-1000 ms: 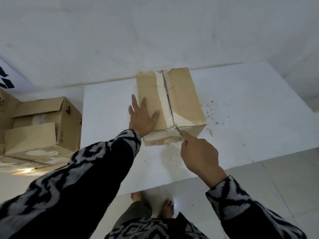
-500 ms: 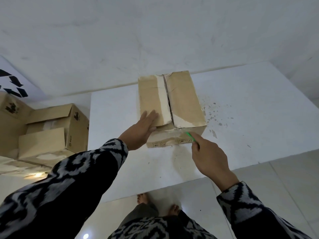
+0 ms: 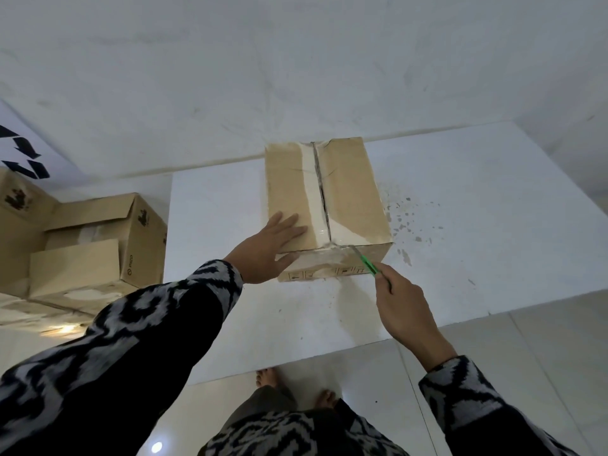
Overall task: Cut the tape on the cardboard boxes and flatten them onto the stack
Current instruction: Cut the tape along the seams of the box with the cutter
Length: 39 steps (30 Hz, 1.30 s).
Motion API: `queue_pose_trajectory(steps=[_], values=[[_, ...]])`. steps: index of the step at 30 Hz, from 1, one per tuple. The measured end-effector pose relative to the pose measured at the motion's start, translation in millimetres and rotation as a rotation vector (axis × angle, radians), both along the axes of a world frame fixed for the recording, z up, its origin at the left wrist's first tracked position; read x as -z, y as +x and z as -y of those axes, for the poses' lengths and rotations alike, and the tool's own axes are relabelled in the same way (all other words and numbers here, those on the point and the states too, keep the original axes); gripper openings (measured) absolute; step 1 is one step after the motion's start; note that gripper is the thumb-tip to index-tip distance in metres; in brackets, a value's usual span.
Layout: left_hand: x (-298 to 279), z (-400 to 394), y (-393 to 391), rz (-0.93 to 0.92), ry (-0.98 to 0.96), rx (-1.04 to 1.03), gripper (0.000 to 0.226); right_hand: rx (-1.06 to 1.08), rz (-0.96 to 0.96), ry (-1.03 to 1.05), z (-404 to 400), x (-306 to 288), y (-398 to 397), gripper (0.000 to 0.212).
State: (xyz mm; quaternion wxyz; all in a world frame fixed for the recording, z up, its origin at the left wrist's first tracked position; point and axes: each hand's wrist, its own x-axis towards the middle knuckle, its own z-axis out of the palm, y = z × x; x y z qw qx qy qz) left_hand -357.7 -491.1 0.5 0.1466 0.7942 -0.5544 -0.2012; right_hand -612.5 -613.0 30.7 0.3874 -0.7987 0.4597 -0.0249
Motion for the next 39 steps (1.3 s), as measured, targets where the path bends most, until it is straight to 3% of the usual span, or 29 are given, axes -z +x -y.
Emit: queue_pose_trajectory(steps=[11,15,17,39], values=[[1,0,3,-0.007,-0.009,0.014,0.058,0.228,0.201,0.326,-6,13,6,0.023],[-2,0,3,-0.01,0.015,-0.01,0.059,0.264,0.233,0.397,-7,15,9,0.037],[-2,-1,1,0.007,0.031,-0.069,0.06,0.272,0.26,0.43,-9,12,14,0.033],[-3,-1,-2,-0.05,0.004,-0.137,0.055,0.25,0.162,0.475,-16,-3,56,0.029]])
